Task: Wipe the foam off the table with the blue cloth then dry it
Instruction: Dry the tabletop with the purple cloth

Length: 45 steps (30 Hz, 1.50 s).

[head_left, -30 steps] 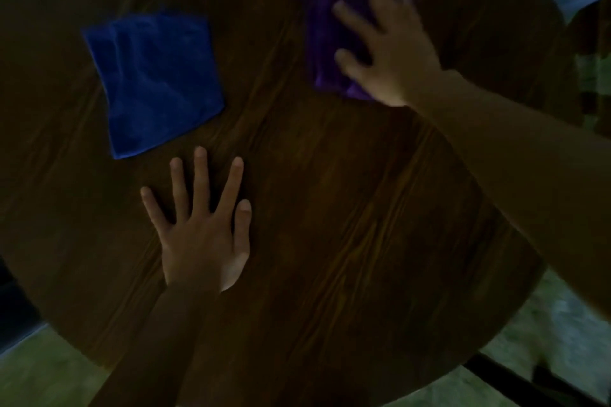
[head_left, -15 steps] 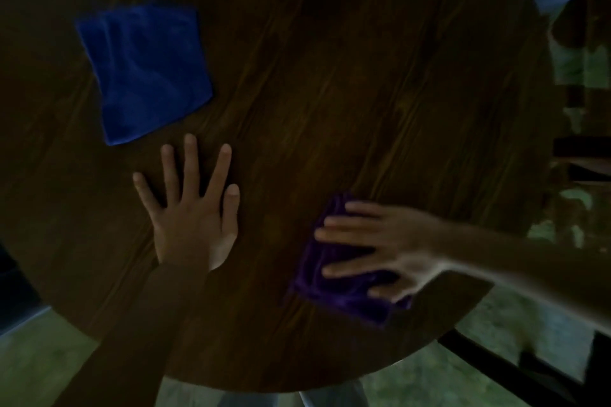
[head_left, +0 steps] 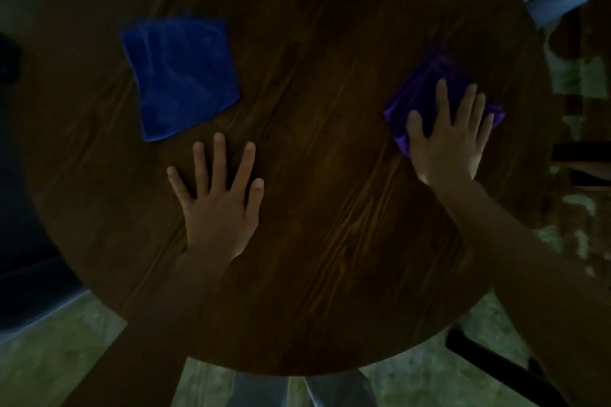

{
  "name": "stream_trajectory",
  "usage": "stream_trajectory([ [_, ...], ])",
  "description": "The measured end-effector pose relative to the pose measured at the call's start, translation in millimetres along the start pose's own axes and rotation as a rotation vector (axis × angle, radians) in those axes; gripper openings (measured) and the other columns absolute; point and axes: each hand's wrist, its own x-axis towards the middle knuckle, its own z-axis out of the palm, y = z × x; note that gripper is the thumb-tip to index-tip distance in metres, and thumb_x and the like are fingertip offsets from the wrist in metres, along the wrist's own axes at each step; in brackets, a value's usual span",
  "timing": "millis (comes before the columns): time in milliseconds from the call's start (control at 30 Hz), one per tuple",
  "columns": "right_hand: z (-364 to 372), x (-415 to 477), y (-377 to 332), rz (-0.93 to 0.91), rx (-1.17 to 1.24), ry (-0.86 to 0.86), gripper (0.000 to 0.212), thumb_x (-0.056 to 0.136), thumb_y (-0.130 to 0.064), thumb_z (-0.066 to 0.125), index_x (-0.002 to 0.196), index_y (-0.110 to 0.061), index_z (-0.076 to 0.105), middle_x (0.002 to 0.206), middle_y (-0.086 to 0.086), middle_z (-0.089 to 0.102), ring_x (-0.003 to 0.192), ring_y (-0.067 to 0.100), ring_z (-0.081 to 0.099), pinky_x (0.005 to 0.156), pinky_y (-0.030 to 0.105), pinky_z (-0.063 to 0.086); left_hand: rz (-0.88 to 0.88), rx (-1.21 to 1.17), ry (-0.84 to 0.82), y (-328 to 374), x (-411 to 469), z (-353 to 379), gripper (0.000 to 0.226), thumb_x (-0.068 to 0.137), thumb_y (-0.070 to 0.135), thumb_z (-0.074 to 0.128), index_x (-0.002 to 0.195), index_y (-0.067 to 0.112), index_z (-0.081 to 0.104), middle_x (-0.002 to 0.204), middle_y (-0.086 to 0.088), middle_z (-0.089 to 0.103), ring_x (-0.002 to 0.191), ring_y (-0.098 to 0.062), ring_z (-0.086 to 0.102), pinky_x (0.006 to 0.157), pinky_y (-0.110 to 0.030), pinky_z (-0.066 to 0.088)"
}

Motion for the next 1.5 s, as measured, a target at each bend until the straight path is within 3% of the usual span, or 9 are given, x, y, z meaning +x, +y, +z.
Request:
stream_trajectory([
  [100,9,-44,-27,-0.066,-0.047,0.0,0.075,0.101,-0.068,0.012,0.166,-0.03,0.01,0.172,0.018,0.007,0.159,0.037,0.006,0.127,0.056,0.007,0.028,-0.034,-0.017,-1,0,-3,0.061,0.103,0.062,0.003,0.16,0.044,-0.007,0.171,-0.002,-0.013,0.156,-0.03,-0.018,0.119,-0.071,-0.006],
  [333,23,-102,-101,-0.323,-0.082,-0.054,0.075,0.101,-0.067,0.021,0.165,-0.029,0.015,0.17,0.019,0.016,0.157,0.04,0.015,0.126,0.058,0.013,-0.01,-0.121,0.047,-39,-15,-22,0.067,0.101,0.065,0.014,0.161,0.037,0.012,0.172,-0.002,0.004,0.157,-0.025,-0.005,0.125,-0.059,0.002],
  [567,38,-147,-188,-0.619,-0.082,-0.092,0.076,0.1,-0.069,0.022,0.165,-0.03,0.016,0.169,0.019,0.019,0.155,0.042,0.021,0.124,0.06,0.016,-0.178,-0.089,-0.021,-138,-47,-29,0.068,0.097,0.066,0.006,0.161,0.043,0.003,0.172,-0.001,-0.007,0.157,-0.025,-0.011,0.126,-0.056,-0.001],
  [733,44,-175,-233,-0.746,-0.067,-0.109,0.076,0.1,-0.071,0.028,0.164,-0.03,0.023,0.167,0.021,0.026,0.152,0.043,0.028,0.121,0.061,0.021,-0.149,-0.085,-0.057,-164,-62,-23,0.068,0.096,0.065,0.006,0.16,0.041,-0.001,0.17,-0.002,-0.013,0.156,-0.027,-0.013,0.127,-0.054,-0.001],
  [1133,53,-191,-253,-0.762,-0.04,-0.099,0.076,0.098,-0.072,0.031,0.163,-0.032,0.025,0.167,0.019,0.025,0.153,0.041,0.026,0.122,0.061,0.023,-0.139,-0.085,0.0,-163,-65,-12,0.063,0.101,0.059,0.011,0.16,0.037,0.008,0.17,-0.005,-0.002,0.156,-0.029,-0.006,0.126,-0.056,0.0],
  [1267,53,-192,-251,-0.761,-0.025,-0.102,0.075,0.099,-0.071,0.031,0.163,-0.032,0.026,0.168,0.019,0.025,0.154,0.041,0.026,0.123,0.06,0.023,-0.137,-0.094,-0.012,-163,-67,-16,0.065,0.098,0.06,0.005,0.159,0.038,0.003,0.17,-0.003,-0.007,0.156,-0.028,-0.011,0.126,-0.054,-0.004],
  [1500,40,-190,-244,-0.747,-0.065,-0.235,0.078,0.098,-0.075,0.017,0.165,-0.038,0.0,0.173,0.016,0.003,0.159,0.037,0.005,0.127,0.056,0.004,-0.16,-0.118,-0.09,-153,-66,-34,0.062,0.105,0.057,0.017,0.163,0.035,0.007,0.172,-0.005,-0.005,0.157,-0.032,-0.008,0.126,-0.056,0.0],
])
